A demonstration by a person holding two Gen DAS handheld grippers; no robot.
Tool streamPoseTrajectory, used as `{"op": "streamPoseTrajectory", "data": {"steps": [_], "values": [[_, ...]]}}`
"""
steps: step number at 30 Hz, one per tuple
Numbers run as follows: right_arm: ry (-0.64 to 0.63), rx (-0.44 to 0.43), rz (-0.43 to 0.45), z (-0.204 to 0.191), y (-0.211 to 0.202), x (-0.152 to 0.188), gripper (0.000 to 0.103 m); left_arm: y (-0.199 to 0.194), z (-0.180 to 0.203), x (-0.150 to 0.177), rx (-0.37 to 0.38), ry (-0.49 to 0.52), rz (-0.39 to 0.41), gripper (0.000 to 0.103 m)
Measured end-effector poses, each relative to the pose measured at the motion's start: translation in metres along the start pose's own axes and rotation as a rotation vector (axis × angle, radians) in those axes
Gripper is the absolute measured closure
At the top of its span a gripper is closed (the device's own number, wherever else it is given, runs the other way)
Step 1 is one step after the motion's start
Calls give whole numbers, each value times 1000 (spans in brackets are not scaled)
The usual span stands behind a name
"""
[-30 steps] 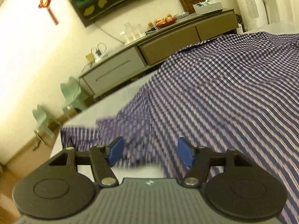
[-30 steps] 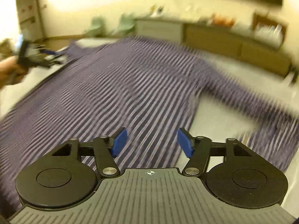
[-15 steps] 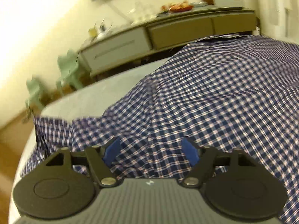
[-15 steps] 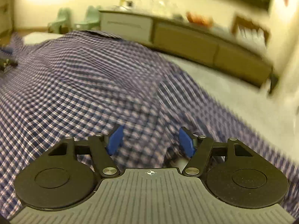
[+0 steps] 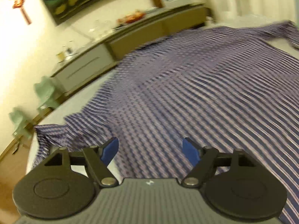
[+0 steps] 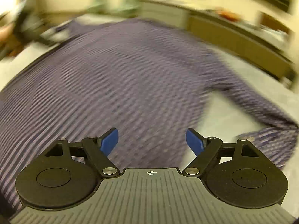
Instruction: Fold clothes
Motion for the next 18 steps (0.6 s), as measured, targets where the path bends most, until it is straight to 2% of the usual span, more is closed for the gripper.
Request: {"op": "streamPoseTrajectory", "data": {"steps": [4,8,10,12,15,18], "values": [[-48,-36,-133,-38,-11,63,22,-23,37,34,33,113,-16,25],[7,-23,-131,-58,-35,105,21,-29,51,63,22,145,-36,25],[16,2,-116,-70,-42,111,22,-36,51,69,9,129,-34,25],[26,26,-100,-82,-49,117,25,-50,45,71,-24,88,4,25],[57,-36,9,-94,-59,102,22,-68,35,75,-35,10,39,24],[97,-113,131,-103,-69,83,13,-63,34,85,10,-22,-8,24]]}}
Point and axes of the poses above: each gripper's, at about its wrist camera, not at the fingertips, and y roughly the way its jaws point, z to its right, x to its underside, the point moved 3 cm from there along y, roughly the way its jaws point, and after that the axes turned 4 degrees about -z, right-handed, at the moved point
